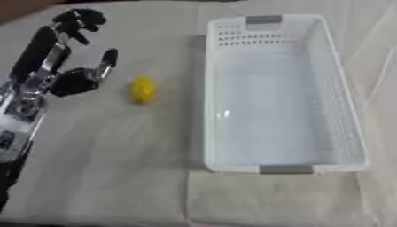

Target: Pick up objects on the table and place them in the box.

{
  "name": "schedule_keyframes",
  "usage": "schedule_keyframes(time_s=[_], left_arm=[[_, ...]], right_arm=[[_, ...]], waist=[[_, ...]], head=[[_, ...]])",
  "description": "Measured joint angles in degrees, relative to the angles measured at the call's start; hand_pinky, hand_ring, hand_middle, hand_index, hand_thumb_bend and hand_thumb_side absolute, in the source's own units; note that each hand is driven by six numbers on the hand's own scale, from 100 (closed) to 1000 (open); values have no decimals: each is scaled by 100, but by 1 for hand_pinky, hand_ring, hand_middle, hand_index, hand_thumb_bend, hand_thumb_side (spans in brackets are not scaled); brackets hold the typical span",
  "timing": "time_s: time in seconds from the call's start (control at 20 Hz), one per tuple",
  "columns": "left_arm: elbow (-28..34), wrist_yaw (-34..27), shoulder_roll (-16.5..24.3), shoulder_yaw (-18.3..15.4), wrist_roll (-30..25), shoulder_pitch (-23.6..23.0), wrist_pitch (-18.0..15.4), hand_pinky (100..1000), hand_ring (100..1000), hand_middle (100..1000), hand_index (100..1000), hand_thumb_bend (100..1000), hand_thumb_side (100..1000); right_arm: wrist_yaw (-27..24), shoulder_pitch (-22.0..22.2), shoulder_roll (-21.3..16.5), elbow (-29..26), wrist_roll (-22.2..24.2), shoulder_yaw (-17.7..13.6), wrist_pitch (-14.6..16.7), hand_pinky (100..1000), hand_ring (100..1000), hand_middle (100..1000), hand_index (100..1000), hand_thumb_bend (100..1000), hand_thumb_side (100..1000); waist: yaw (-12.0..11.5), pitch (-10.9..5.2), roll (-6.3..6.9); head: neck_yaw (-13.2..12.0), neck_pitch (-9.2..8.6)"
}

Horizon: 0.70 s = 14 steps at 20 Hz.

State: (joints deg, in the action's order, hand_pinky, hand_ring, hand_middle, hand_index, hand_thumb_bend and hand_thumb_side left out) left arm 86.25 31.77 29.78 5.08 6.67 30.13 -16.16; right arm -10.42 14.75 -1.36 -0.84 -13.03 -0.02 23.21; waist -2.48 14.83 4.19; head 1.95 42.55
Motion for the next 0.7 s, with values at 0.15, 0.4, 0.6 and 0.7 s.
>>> schedule_keyframes(time_s=[0.15,0.4,0.6,0.7], left_arm=[[-83,15,-112,21,-3,49,1,550,737,801,838,115,701],[-173,79,-395,29,11,120,8,542,732,796,833,103,717],[-255,98,-563,56,10,161,6,536,729,794,830,100,734],[-305,98,-625,90,4,165,1,535,728,793,829,100,739]], right_arm=[[22,-14,0,0,-3,0,-3,510,619,674,718,100,936],[41,-17,0,0,-23,0,-22,511,619,675,718,100,937],[52,-21,0,0,-29,0,-26,511,619,675,718,100,937],[69,-23,0,0,-30,0,-28,511,619,675,718,100,938]], waist=[[1,10,11],[7,39,13],[22,47,25],[28,66,31]], head=[[0,0],[0,4],[0,6],[0,16]])
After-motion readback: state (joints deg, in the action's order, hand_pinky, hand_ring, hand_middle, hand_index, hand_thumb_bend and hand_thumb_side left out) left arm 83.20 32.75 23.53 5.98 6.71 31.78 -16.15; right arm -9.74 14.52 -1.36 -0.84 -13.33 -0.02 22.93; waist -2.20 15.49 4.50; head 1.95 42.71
